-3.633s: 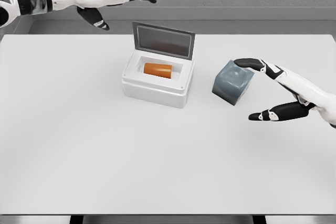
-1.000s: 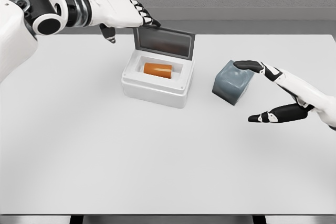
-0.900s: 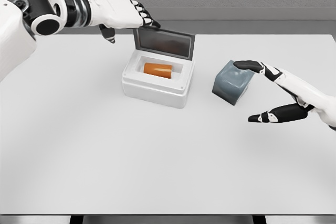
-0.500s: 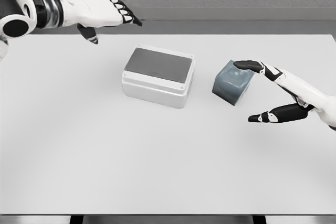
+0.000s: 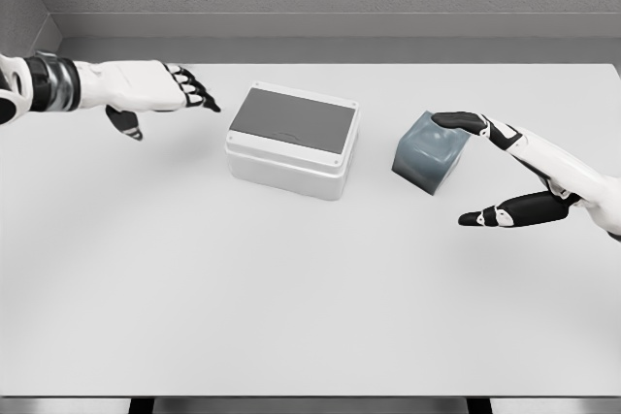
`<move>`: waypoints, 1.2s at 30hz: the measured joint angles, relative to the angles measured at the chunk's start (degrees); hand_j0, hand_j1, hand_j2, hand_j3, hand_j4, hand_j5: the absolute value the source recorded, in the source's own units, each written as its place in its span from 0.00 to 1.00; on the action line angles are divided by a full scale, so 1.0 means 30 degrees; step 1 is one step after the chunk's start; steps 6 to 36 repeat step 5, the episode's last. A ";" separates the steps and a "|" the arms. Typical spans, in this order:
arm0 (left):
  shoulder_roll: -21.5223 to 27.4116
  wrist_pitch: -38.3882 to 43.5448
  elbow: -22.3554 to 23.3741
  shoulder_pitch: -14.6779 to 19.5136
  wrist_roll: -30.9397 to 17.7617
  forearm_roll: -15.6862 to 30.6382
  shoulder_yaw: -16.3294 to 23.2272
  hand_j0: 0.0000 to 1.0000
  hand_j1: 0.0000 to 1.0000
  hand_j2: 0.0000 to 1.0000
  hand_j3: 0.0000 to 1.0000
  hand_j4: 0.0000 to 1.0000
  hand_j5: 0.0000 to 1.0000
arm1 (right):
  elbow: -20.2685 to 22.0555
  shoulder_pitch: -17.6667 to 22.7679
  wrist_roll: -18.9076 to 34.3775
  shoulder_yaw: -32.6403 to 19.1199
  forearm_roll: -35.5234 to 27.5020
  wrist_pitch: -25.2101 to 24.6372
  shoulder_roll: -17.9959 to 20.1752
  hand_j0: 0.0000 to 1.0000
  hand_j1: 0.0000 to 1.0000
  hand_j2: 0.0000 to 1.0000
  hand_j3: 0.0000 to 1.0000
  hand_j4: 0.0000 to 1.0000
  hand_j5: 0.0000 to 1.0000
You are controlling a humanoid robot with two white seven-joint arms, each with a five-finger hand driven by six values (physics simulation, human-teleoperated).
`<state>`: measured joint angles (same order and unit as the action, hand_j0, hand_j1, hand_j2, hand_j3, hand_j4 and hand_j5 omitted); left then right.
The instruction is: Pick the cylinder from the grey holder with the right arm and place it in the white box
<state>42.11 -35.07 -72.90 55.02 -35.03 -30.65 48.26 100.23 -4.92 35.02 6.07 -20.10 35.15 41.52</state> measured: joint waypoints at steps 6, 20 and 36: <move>0.0199 -0.0019 -0.0106 0.0029 0.0001 0.0012 -0.0071 1.00 1.00 1.00 1.00 1.00 1.00 | 0.0007 0.0000 0.0000 0.0000 -0.0003 0.0000 0.0000 1.00 1.00 1.00 1.00 1.00 1.00; 0.0199 -0.0019 -0.0106 0.0029 0.0001 0.0012 -0.0071 1.00 1.00 1.00 1.00 1.00 1.00 | 0.0007 0.0000 0.0000 0.0000 -0.0003 0.0000 0.0000 1.00 1.00 1.00 1.00 1.00 1.00; 0.0199 -0.0019 -0.0106 0.0029 0.0001 0.0012 -0.0071 1.00 1.00 1.00 1.00 1.00 1.00 | 0.0007 0.0000 0.0000 0.0000 -0.0003 0.0000 0.0000 1.00 1.00 1.00 1.00 1.00 1.00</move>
